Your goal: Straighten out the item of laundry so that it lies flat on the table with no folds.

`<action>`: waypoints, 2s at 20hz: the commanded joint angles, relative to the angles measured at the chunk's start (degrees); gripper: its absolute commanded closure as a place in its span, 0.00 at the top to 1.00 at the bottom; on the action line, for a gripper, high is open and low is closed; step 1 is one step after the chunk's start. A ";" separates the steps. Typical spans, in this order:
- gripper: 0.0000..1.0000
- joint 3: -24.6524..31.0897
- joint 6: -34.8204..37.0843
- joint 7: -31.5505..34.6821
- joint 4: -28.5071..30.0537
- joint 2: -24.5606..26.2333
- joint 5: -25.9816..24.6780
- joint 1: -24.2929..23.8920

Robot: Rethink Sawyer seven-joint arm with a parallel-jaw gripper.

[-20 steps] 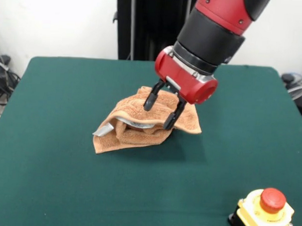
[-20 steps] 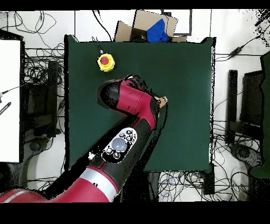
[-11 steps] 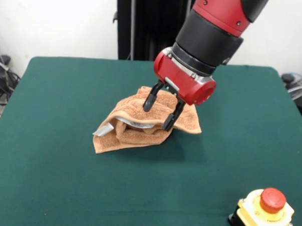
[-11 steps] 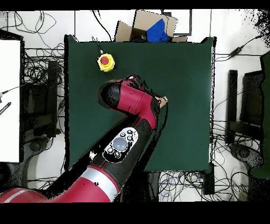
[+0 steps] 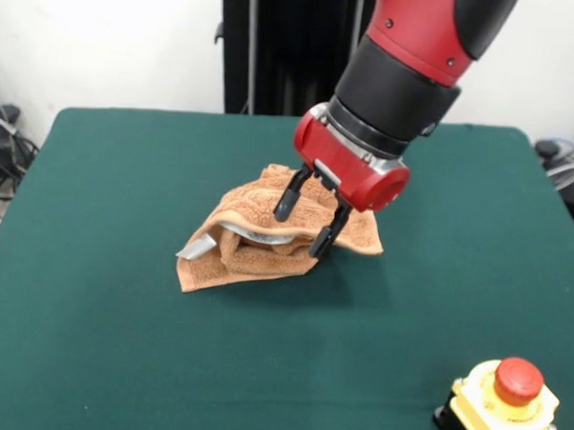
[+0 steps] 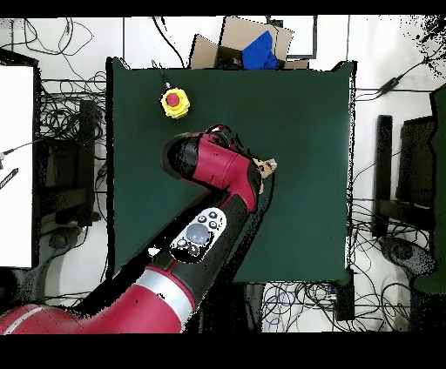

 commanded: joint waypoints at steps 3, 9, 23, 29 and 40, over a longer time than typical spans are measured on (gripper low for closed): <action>1.00 9.44 -4.15 13.49 5.01 3.27 2.61 1.04; 1.00 9.52 -5.25 13.40 5.78 3.48 2.51 1.39; 1.00 10.21 -4.75 12.05 8.84 1.27 1.80 1.31; 1.00 10.38 -5.06 12.20 10.13 0.50 2.04 1.52; 1.00 10.37 -5.38 12.72 10.81 0.28 2.72 1.92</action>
